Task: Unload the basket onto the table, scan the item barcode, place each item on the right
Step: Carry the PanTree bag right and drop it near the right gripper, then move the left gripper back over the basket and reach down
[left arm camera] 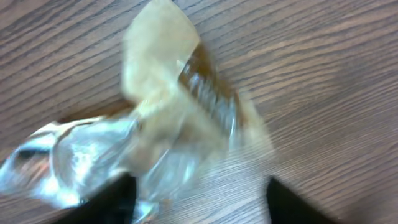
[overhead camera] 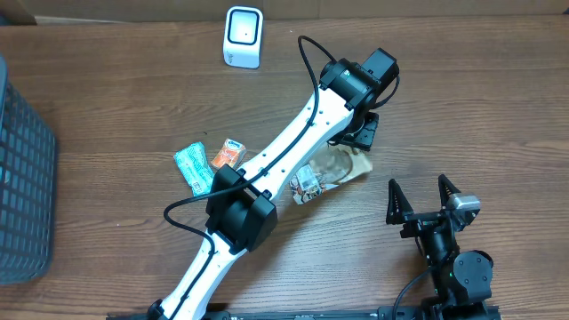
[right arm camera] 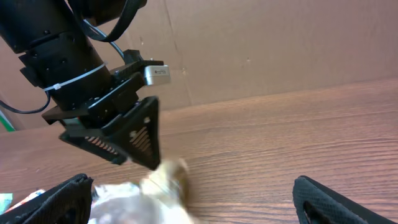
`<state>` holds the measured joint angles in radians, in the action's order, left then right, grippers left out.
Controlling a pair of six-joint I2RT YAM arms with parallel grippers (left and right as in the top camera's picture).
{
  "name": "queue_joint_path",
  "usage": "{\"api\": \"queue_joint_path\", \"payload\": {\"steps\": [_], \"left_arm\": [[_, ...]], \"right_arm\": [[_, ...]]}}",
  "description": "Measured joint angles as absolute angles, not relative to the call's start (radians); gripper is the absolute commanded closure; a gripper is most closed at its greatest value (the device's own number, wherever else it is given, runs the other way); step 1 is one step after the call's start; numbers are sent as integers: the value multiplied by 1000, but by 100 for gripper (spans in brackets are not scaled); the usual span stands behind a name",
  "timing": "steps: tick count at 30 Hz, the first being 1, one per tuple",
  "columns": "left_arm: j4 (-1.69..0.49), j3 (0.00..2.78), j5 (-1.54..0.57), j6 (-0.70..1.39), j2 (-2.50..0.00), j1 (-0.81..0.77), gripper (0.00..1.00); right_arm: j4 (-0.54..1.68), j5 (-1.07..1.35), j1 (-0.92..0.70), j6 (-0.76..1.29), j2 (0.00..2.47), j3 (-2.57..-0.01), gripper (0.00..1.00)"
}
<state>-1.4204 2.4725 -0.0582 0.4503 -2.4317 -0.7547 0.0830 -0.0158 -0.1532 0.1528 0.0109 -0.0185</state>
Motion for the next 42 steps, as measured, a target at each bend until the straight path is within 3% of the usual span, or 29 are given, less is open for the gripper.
{"api": "queue_joint_path", "payload": {"steps": [9, 17, 23, 31, 42], "left_arm": [[-1417, 2479, -59, 437, -2432, -752, 27], [-1469, 2660, -59, 375, -2391, -696, 25], [-1539, 2722, -55, 298, -2191, -557, 26], [-1638, 2730, -10, 250, -1924, -257, 26], [-1654, 2736, 1, 273, -1801, 155, 27]], "right_arm": [[83, -15, -153, 152, 11, -19, 0], [84, -15, -153, 152, 11, -19, 0], [83, -15, -153, 152, 11, -19, 0], [83, -15, -153, 153, 11, -19, 0], [83, -15, -153, 152, 11, -19, 0]]}}
